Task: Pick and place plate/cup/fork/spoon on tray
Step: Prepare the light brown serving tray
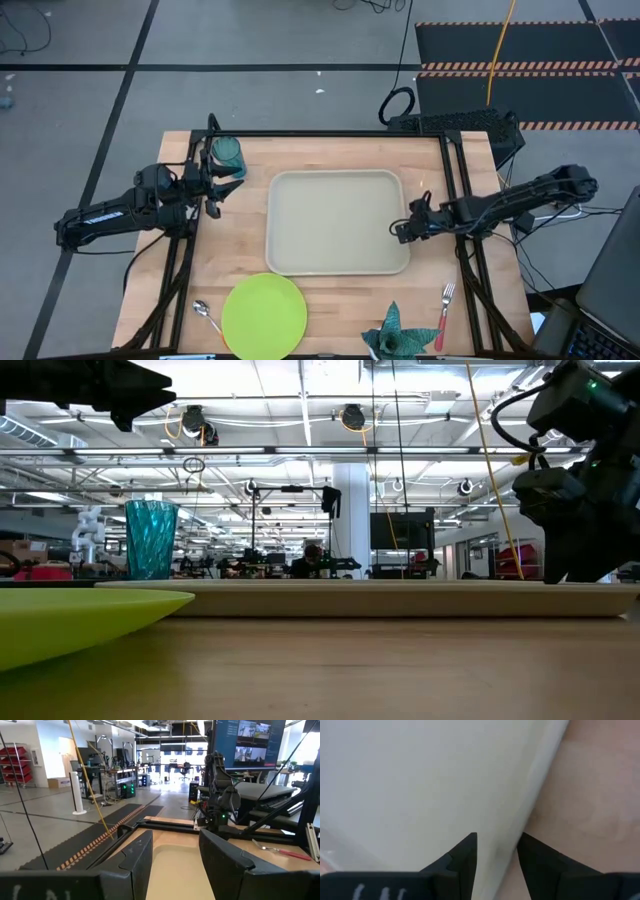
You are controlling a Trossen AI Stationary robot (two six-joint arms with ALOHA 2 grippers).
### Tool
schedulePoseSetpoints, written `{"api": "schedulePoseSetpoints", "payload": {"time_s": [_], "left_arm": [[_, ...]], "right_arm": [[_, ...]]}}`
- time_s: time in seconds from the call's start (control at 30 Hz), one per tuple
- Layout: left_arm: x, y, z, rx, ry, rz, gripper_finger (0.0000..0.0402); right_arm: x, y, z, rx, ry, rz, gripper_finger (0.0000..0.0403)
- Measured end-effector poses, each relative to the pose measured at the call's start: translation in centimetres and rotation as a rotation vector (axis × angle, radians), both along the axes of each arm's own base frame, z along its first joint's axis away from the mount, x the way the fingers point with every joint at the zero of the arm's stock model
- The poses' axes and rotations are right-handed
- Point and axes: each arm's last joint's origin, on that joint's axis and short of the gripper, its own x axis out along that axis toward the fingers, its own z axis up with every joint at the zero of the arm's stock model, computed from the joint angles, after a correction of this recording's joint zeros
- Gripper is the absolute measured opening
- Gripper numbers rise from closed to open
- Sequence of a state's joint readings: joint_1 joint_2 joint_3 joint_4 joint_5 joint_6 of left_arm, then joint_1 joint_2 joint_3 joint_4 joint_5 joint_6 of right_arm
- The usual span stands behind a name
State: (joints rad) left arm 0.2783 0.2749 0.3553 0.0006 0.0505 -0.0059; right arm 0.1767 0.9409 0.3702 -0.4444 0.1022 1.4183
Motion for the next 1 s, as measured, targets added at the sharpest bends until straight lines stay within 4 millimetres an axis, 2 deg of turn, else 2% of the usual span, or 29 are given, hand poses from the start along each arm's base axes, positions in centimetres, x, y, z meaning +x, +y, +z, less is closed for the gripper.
{"api": "schedulePoseSetpoints", "payload": {"time_s": [1.0], "left_arm": [[0.0,0.0,-0.1,-0.011,0.008,-0.001,0.0166]], "right_arm": [[0.0,1.4,0.1,0.011,-0.033,0.06,0.013]]}}
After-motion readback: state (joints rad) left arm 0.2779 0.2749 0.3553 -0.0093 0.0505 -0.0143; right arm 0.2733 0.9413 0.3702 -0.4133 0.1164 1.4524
